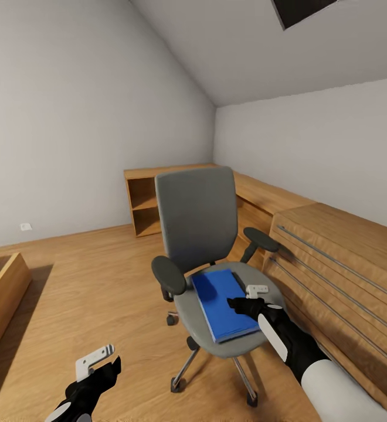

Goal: In the bedroom, organize the workspace by keeping the computer under the desk, ensuring the monitor is on the desk, placing the keyboard on the desk next to the monitor, placing the mouse on the desk next to the keyboard, moving the folder from the swivel chair onto the desk next to the mouse, stacking the notebook on top of the folder with the pen on top of the notebook, and positioning the swivel chair next to the desk.

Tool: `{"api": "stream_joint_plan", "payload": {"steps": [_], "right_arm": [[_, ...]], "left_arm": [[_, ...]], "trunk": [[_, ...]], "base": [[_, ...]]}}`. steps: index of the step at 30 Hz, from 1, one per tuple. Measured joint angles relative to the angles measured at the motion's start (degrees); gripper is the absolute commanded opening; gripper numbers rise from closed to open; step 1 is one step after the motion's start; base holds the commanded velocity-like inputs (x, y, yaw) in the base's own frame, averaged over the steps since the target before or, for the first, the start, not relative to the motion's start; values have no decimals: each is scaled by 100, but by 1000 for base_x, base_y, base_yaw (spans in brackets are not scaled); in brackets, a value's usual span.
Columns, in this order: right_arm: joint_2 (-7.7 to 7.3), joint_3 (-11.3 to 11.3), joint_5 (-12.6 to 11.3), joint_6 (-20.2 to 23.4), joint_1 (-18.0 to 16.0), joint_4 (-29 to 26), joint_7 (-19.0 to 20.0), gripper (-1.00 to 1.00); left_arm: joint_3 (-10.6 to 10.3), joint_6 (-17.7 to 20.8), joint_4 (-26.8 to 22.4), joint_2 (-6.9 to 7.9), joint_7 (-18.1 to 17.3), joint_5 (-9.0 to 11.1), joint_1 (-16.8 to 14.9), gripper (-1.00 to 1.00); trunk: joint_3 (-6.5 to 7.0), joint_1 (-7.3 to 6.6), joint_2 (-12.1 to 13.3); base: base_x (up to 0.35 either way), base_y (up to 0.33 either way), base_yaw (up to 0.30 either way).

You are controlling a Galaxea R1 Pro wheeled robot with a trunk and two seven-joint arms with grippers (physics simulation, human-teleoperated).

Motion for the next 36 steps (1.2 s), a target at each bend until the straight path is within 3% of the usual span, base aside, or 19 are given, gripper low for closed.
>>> {"api": "stream_joint_plan", "payload": {"steps": [11,27,36], "right_arm": [[-1,1,13,-8,-1,14,-5,100],[-1,-1,12,-6,4,172,-13,100],[-2,-4,0,-38,7,160,-4,100]], "left_arm": [[8,2,0,0,1,8,-1,100],[9,2,-1,0,0,8,0,100],[9,4,-1,0,0,9,-2,100]], "trunk": [[0,-3,0],[286,-353,641],[286,-354,642]], "base": [[-69,-8,0],[-1,0,0],[0,0,0]]}}
